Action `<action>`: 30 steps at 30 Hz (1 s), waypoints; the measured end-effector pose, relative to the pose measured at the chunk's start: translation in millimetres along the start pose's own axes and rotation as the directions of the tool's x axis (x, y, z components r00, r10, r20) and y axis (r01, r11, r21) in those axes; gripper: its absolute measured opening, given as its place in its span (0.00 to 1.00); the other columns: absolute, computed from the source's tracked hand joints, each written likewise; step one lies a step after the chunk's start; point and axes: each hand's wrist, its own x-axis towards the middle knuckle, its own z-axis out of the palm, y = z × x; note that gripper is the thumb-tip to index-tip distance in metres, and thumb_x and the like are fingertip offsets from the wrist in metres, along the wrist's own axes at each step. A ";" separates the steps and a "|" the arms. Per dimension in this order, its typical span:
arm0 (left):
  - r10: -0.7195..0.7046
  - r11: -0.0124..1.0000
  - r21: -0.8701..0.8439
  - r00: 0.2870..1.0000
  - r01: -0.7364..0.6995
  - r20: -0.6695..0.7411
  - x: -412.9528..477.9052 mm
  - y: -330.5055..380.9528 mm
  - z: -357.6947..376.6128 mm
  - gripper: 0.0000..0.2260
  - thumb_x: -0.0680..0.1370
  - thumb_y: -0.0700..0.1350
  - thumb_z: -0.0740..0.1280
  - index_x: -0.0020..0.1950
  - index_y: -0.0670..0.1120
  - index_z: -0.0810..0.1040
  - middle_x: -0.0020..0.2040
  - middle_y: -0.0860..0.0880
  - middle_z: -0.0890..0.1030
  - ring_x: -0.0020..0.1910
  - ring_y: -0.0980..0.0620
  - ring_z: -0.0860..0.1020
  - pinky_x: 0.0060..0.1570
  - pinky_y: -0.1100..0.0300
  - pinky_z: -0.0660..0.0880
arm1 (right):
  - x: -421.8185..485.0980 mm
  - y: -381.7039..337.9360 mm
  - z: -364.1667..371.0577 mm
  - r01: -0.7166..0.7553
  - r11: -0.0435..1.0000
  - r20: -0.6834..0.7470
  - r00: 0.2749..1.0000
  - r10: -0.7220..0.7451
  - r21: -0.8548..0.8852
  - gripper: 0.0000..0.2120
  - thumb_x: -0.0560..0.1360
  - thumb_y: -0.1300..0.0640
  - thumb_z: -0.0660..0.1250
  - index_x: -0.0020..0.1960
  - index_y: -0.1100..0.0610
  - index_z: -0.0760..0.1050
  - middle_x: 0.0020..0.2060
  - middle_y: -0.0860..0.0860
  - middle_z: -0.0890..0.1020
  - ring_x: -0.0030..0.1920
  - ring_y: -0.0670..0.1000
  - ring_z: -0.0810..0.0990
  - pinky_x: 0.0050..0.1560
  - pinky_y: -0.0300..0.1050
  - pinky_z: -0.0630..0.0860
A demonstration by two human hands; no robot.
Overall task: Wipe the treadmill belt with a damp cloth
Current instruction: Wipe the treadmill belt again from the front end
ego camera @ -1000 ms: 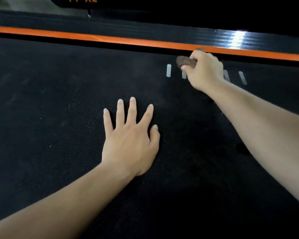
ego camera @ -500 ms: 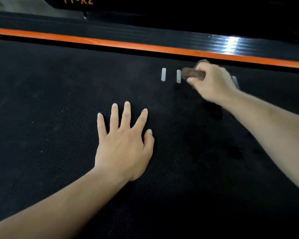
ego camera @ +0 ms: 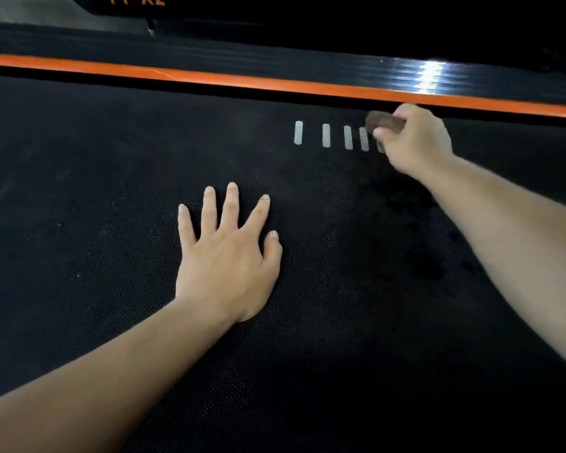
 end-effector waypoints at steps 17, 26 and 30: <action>-0.008 1.000 0.014 1.000 0.008 0.003 0.4 -1.8 1.9 0.27 0.83 0.61 0.45 0.84 0.60 0.51 0.85 0.46 0.47 0.83 0.42 0.41 0.79 0.35 0.39 | -179.1 -19.9 -23.1 0.329 0.929 0.237 0.901 -0.363 0.169 0.09 0.75 0.46 0.72 0.43 0.49 0.75 0.38 0.47 0.76 0.38 0.51 0.73 0.42 0.47 0.67; -0.010 1.000 0.027 1.000 0.010 0.001 0.8 -2.1 3.5 0.27 0.84 0.61 0.46 0.83 0.59 0.52 0.85 0.45 0.48 0.83 0.41 0.42 0.78 0.35 0.40 | -174.4 -8.0 -26.3 0.154 0.988 0.034 0.987 -0.154 0.024 0.12 0.77 0.43 0.68 0.46 0.52 0.76 0.39 0.51 0.78 0.43 0.60 0.79 0.47 0.54 0.75; -0.012 1.000 0.021 1.000 0.013 -0.009 1.0 -2.2 2.8 0.27 0.83 0.60 0.46 0.83 0.59 0.53 0.85 0.45 0.49 0.83 0.40 0.43 0.78 0.34 0.40 | -247.1 -16.1 -42.8 0.428 0.898 0.260 0.860 -0.439 0.101 0.14 0.75 0.38 0.63 0.45 0.49 0.77 0.41 0.49 0.80 0.44 0.56 0.79 0.48 0.53 0.72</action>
